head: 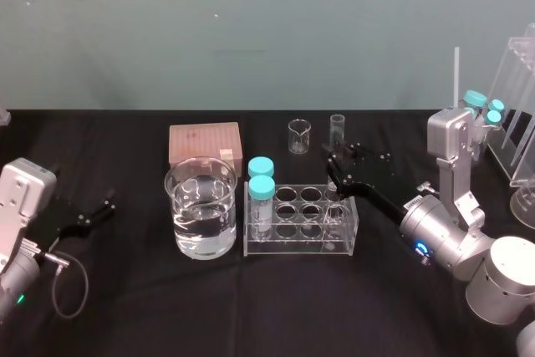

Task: Hold the test tube with one hand and immerse one end into the beaker, then return it to the test tube rack.

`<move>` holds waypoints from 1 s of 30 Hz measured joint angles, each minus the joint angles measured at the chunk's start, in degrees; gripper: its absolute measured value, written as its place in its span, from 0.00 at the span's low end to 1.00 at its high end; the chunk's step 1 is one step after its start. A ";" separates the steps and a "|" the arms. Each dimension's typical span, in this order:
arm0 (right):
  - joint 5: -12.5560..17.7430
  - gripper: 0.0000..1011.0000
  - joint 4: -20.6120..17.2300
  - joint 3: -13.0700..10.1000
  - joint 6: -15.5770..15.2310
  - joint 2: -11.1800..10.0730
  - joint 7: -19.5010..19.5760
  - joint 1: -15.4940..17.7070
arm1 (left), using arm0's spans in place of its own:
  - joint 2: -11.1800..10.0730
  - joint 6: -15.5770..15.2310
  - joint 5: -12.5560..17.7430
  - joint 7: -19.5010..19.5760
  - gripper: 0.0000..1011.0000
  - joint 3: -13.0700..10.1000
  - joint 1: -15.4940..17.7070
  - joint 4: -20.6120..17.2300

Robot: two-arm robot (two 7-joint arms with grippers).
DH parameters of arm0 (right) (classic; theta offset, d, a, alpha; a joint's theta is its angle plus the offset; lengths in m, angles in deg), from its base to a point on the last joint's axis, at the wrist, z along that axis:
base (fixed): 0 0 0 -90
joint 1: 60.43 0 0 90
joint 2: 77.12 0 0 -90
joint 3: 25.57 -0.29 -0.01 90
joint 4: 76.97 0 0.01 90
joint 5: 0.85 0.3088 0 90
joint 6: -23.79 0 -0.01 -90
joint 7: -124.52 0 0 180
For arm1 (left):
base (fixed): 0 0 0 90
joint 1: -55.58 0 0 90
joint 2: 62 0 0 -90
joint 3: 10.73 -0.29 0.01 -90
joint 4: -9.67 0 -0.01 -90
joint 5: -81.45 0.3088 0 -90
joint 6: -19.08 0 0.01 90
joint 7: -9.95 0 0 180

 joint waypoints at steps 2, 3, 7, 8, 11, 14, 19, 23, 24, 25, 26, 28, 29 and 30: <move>0.00 0.22 -0.01 -0.01 0.00 0.00 0.00 0.00 | 0.00 0.00 0.00 0.00 0.99 0.00 0.00 0.00; 0.00 0.22 -0.02 -0.01 0.01 0.00 0.01 0.00 | 0.00 0.00 0.00 0.00 0.99 0.00 0.00 0.00; 0.01 0.34 -0.03 -0.03 0.03 0.00 0.02 0.02 | 0.00 0.00 0.00 0.00 0.99 0.00 0.00 0.00; 0.01 0.36 -0.03 -0.04 0.03 0.00 0.03 0.02 | 0.00 0.00 0.00 0.00 0.99 0.00 0.00 0.00; 0.02 0.46 -0.04 -0.05 0.04 0.00 0.03 0.02 | 0.00 0.00 0.00 0.00 0.99 0.00 0.00 0.00; 0.03 0.57 -0.04 -0.05 0.04 0.00 0.03 0.03 | 0.00 0.00 0.00 0.00 0.99 0.00 0.00 0.00; 0.03 0.71 -0.04 -0.05 0.04 0.00 0.03 0.03 | 0.00 0.00 0.00 0.00 0.99 0.00 0.00 0.00; 0.05 0.83 -0.04 -0.05 0.04 0.00 0.03 0.03 | 0.00 0.00 0.00 0.00 0.99 0.00 0.00 0.00; 0.05 0.85 -0.04 -0.05 0.04 0.00 0.03 0.03 | 0.00 0.00 0.00 0.00 0.99 0.00 0.00 0.00; 0.05 0.90 -0.04 -0.05 0.04 0.00 0.03 0.03 | 0.00 0.00 0.00 0.00 0.99 0.00 0.00 0.00; 0.06 0.91 -0.04 -0.05 0.04 0.00 0.03 0.03 | 0.00 0.00 0.00 0.00 0.99 0.00 0.00 0.00; 0.07 0.96 -0.04 -0.05 0.04 0.00 0.03 0.03 | 0.00 0.00 0.00 0.00 0.99 0.00 0.00 0.00; 0.19 0.99 -0.29 -0.24 0.46 -0.05 0.00 0.07 | 0.00 0.00 0.00 0.00 0.99 0.00 0.00 0.00; 0.27 0.99 -0.63 -0.47 0.79 -0.13 0.00 0.09 | 0.00 0.00 0.00 0.00 0.99 0.00 0.00 0.00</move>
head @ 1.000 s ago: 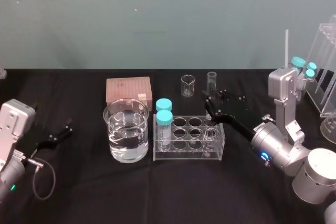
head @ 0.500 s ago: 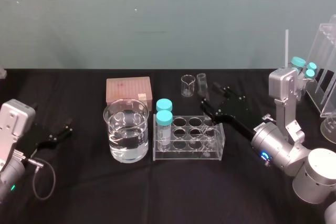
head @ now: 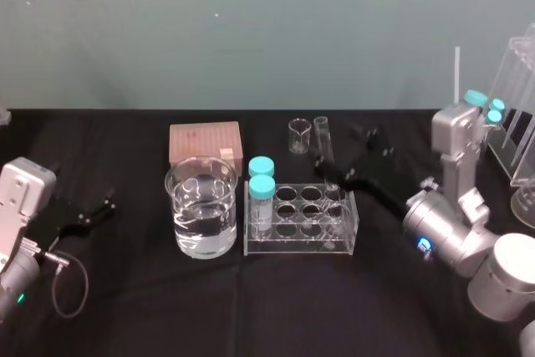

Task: Hold the test tube with one hand and immerse one end into the beaker, then return it to the test tube rack.

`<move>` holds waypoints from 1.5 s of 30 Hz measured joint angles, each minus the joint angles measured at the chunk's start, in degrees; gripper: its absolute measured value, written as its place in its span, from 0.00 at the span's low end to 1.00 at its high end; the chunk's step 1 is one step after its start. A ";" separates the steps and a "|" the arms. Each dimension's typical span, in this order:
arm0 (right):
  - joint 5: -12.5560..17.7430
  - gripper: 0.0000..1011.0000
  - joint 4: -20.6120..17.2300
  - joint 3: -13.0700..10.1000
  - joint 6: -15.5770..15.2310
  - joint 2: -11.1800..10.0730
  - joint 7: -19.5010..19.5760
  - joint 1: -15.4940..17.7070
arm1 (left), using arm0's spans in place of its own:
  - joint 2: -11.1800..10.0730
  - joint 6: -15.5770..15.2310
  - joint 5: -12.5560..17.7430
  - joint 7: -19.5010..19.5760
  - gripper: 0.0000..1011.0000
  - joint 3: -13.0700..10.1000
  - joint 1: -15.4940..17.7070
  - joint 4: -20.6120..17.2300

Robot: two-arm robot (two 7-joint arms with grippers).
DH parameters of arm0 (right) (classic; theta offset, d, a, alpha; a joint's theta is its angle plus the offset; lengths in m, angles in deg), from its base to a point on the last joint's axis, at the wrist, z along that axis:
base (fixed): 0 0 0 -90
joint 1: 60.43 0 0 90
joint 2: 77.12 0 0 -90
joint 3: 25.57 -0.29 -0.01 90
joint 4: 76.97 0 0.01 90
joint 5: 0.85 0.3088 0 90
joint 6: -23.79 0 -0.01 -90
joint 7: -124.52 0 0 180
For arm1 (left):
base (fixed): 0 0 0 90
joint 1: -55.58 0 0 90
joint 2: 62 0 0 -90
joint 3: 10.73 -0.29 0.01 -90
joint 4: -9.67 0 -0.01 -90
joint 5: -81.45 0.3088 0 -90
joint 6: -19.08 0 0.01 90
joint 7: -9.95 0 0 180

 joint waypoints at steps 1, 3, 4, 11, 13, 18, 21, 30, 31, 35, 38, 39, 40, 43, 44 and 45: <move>0.20 0.99 -0.81 -0.55 0.76 -0.15 0.13 0.11 | 0.00 0.00 0.00 0.00 0.99 0.00 0.00 0.00; 0.38 0.99 -1.92 -1.28 1.54 -0.33 0.53 0.36 | 0.00 0.00 0.00 0.00 0.99 0.00 0.00 0.00; 0.46 0.99 -2.54 -1.73 1.96 -0.44 0.78 0.51 | 0.00 0.00 0.00 0.00 0.99 0.00 0.00 0.00; -0.03 0.99 -6.52 -6.16 4.14 -1.17 4.94 2.93 | 0.00 0.00 0.00 0.00 0.99 0.00 0.00 0.00; -0.71 0.99 -6.87 -7.28 3.61 -1.19 6.76 4.33 | 0.00 0.00 0.00 0.00 0.99 0.00 0.00 0.00; -1.70 0.99 -6.26 -8.37 0.89 -0.65 8.86 7.05 | 0.00 0.00 0.00 0.00 0.99 0.00 0.00 0.00; -2.03 0.99 -5.48 -8.46 -0.07 -0.26 9.13 7.57 | 0.00 0.00 0.00 0.00 0.99 0.00 0.00 0.00; -2.68 0.99 -4.62 -8.42 -1.67 0.21 9.54 7.92 | 0.00 0.00 0.00 0.00 0.99 0.00 0.00 0.00; -2.68 0.99 -4.62 -8.42 -1.67 0.21 9.54 7.92 | 0.00 0.00 0.00 0.00 0.99 0.00 0.00 0.00; -2.61 0.99 -4.69 -8.39 -1.49 0.18 9.52 7.88 | 0.00 0.00 0.00 0.00 0.99 0.00 0.00 0.00; -2.58 0.99 -4.75 -8.37 -1.38 0.17 9.51 7.87 | 0.00 0.00 0.00 0.00 0.99 0.00 0.00 0.00; -2.57 0.99 -4.76 -8.36 -1.36 0.17 9.50 7.86 | 0.00 0.00 0.00 0.00 0.99 0.00 0.00 0.00; -2.57 0.99 -4.77 -8.36 -1.34 0.16 9.49 7.86 | 0.00 0.00 0.00 0.00 0.99 0.00 0.00 0.00; -2.55 0.99 -4.79 -8.36 -1.30 0.15 9.46 7.85 | 0.00 0.00 0.00 0.00 0.99 0.00 0.00 0.00; -2.54 0.99 -4.80 -8.36 -1.28 0.14 9.44 7.84 | 0.00 0.00 0.00 0.00 0.99 0.00 0.00 0.00; -2.53 0.99 -4.80 -8.36 -1.27 0.14 9.43 7.84 | 0.00 0.00 0.00 0.00 0.99 0.00 0.00 0.00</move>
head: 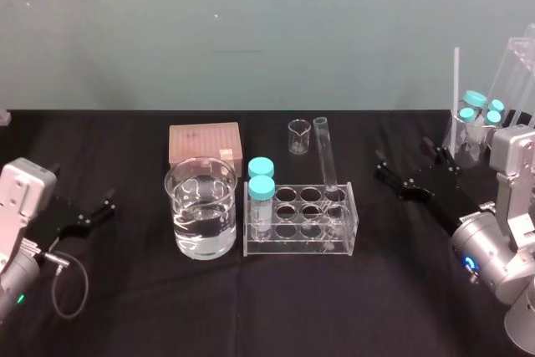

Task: Hold the test tube with one hand and immerse one end into the beaker, then return it to the test tube rack.

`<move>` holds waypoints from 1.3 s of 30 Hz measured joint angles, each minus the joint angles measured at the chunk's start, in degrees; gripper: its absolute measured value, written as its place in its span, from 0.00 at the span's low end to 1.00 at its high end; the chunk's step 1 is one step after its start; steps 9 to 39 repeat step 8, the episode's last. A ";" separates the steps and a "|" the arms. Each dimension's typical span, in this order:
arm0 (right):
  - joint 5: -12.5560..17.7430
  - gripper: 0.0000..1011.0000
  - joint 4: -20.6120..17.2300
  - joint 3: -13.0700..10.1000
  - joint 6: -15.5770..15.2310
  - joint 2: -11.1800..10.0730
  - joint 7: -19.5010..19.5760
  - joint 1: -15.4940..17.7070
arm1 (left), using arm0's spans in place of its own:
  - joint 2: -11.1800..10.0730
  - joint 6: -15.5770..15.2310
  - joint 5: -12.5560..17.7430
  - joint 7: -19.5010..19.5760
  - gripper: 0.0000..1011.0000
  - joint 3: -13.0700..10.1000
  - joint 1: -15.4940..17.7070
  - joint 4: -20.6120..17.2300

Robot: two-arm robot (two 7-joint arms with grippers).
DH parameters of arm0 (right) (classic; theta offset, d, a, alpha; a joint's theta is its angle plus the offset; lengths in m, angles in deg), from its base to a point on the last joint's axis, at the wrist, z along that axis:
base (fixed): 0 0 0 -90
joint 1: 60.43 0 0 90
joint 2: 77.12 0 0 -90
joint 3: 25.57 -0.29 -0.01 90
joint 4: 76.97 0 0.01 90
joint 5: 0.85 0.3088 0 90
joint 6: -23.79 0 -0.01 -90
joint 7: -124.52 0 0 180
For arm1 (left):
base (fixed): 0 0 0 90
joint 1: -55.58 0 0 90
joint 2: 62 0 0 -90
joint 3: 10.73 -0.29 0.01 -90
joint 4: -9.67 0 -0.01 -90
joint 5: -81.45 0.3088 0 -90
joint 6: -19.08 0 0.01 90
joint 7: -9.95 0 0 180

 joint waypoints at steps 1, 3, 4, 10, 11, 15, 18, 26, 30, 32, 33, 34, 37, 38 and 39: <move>0.01 0.99 -0.01 0.00 0.02 -0.01 -0.01 -0.01 | 0.00 0.00 0.00 0.00 0.99 0.00 0.00 0.00; 0.01 0.99 -0.02 0.00 0.04 -0.02 -0.03 -0.02 | 0.00 0.00 0.00 0.00 0.99 0.00 0.00 0.00; 0.02 0.99 -0.02 0.00 0.06 -0.02 -0.04 -0.03 | 0.00 0.00 0.00 0.00 0.99 0.00 0.00 0.00; 0.04 0.99 -0.04 0.00 0.09 -0.04 -0.07 -0.05 | 0.00 0.00 0.00 0.00 0.99 0.00 0.00 0.00; 0.04 0.99 -0.04 0.00 0.09 -0.04 -0.07 -0.05 | 0.00 0.00 0.00 0.00 0.99 0.00 0.00 0.00; 0.04 0.99 -0.04 0.00 0.09 -0.04 -0.07 -0.05 | 0.00 0.00 0.00 0.00 0.99 0.00 0.00 0.00; 0.04 0.99 -0.04 0.00 0.09 -0.04 -0.07 -0.05 | 0.00 0.00 0.00 0.00 0.99 0.00 0.00 0.00; 0.04 0.99 -0.04 0.00 0.09 -0.04 -0.07 -0.05 | 0.00 0.00 0.00 0.00 0.99 0.00 0.00 0.00; 0.04 0.99 -0.04 0.00 0.09 -0.04 -0.07 -0.05 | 0.00 0.00 0.00 0.00 0.99 0.00 0.00 0.00; 0.04 0.99 -0.04 0.00 0.09 -0.04 -0.07 -0.05 | 0.00 0.00 0.00 0.00 0.99 0.00 0.00 0.00; 0.04 0.99 -0.04 0.00 0.09 -0.04 -0.07 -0.05 | 0.00 0.00 0.00 0.00 0.99 0.00 0.00 0.00; 0.04 0.99 -0.04 0.00 0.09 -0.04 -0.07 -0.05 | 0.00 0.00 0.00 0.00 0.99 0.00 0.00 0.00; 0.04 0.99 -0.04 0.00 0.09 -0.04 -0.07 -0.05 | 0.00 0.00 0.00 0.00 0.99 0.00 0.00 0.00; 0.04 0.99 -0.04 0.00 0.09 -0.04 -0.07 -0.05 | 0.00 0.00 0.00 0.00 0.99 0.00 0.00 0.00; 0.04 0.99 -0.04 0.00 0.09 -0.04 -0.07 -0.05 | 0.00 0.00 0.00 0.00 0.99 0.00 0.00 0.00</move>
